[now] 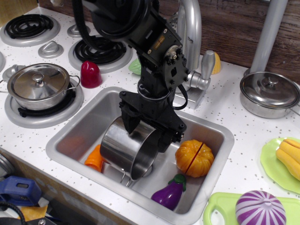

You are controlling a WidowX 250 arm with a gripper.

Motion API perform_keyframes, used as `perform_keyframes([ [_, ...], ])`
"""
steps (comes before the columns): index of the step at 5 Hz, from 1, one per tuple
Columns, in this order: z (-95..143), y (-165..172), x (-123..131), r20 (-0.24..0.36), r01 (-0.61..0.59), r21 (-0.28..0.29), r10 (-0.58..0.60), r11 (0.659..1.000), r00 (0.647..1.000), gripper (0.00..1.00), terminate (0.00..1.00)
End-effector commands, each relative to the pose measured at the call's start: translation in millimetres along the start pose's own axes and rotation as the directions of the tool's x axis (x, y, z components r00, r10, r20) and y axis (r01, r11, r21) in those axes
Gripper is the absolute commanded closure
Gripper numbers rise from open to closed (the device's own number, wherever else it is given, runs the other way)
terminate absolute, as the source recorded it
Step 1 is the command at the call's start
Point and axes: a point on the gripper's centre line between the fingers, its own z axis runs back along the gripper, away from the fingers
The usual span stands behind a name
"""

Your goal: Flip pot upright in sink

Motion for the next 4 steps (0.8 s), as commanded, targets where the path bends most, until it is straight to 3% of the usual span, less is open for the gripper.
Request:
perform_keyframes([
  [1,0.0,0.0,0.0,0.000,0.000,0.000,0.000,1.000,1.000,0.00,0.00],
  [3,-2.6,3.3,3.5,-0.014,0.133,0.185,-0.132,0.974,0.991,0.00,0.00],
  [4,-6.9,7.9,4.9,-0.021,0.192,0.284,-0.194,0.940,0.981,0.00,0.00],
])
